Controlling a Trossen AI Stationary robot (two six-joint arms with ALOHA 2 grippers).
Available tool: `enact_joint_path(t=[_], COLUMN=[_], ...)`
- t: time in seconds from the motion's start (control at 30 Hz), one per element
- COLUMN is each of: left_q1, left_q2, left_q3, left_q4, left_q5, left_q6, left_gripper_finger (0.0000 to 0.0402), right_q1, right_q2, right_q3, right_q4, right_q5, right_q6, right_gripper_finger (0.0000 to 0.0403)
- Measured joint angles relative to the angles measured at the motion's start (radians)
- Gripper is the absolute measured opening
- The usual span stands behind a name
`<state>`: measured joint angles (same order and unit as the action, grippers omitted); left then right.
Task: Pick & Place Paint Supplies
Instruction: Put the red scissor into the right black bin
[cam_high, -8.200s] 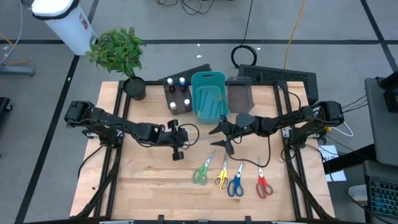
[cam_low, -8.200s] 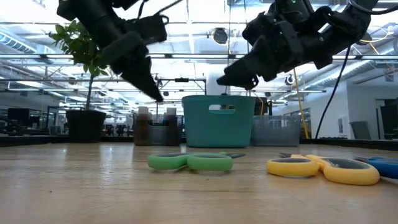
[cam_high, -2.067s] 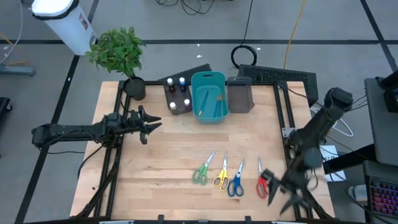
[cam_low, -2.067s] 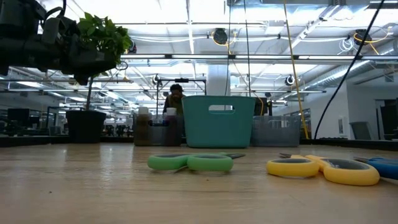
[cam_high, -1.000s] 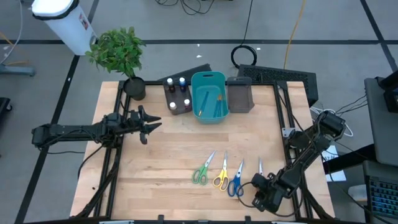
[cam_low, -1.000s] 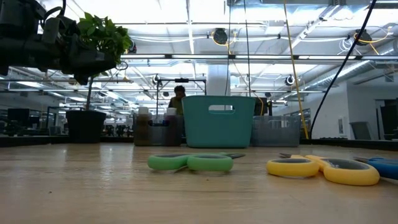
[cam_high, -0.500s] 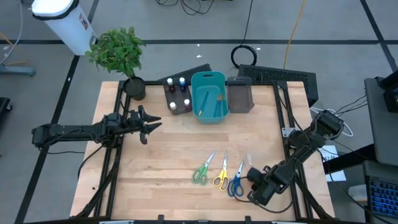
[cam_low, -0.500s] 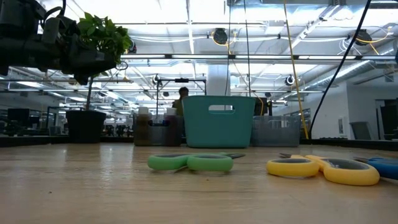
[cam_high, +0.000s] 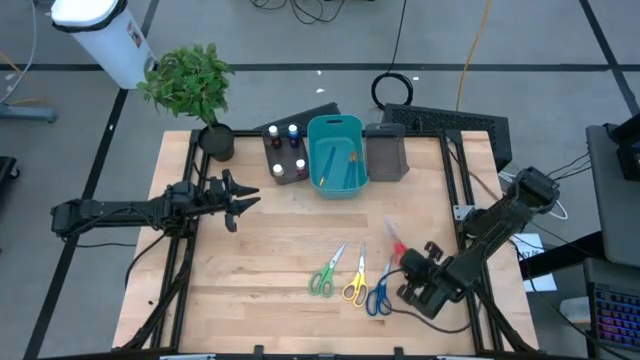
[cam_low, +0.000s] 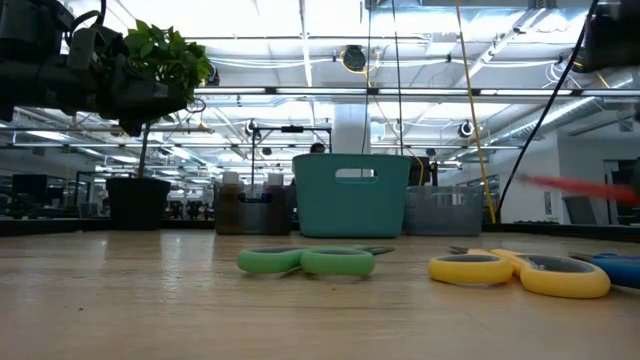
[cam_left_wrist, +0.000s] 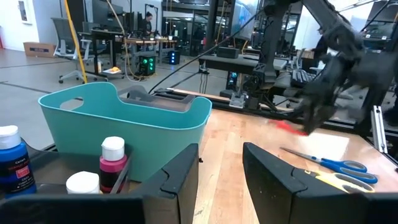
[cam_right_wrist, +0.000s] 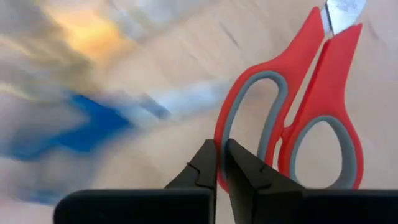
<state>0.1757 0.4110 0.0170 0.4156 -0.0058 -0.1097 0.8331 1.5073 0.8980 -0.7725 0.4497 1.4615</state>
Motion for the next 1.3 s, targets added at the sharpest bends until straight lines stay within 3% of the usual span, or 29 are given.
enact_joint_path(t=[0.27, 0.47, 0.67, 0.9, 1.13, 1.3], left_q1=[0.0, 0.0, 0.0, 0.0, 0.0, 0.0], left_q2=[0.0, 0.0, 0.0, 0.0, 0.0, 0.0], left_q3=[0.0, 0.0, 0.0, 0.0, 0.0, 0.0], left_q4=[0.0, 0.0, 0.0, 0.0, 0.0, 0.0], left_q5=[0.0, 0.0, 0.0, 0.0, 0.0, 0.0], left_q6=[-0.001, 0.0, 0.0, -0.001, 0.0, 0.0], left_gripper_finger=[0.0131, 0.0132, 0.0131, 0.0131, 0.0131, 0.0131], right_q1=[-0.054, -0.256, -0.384, -0.434, -0.469, -0.515], right_q2=[-0.164, -0.323, -0.39, -0.347, -0.237, -0.163], right_q3=[0.029, 0.028, 0.02, -0.125, -0.334, -0.339], right_q4=[-0.005, 0.0, 0.103, 0.564, 1.052, 0.953], right_q5=[0.314, 0.337, 0.259, 0.216, -0.072, -0.192], right_q6=[-0.155, -0.357, -0.655, -0.938, -1.15, -1.131], right_gripper_finger=[0.0004, 0.0004, 0.0002, 0.0008, 0.01, 0.0163])
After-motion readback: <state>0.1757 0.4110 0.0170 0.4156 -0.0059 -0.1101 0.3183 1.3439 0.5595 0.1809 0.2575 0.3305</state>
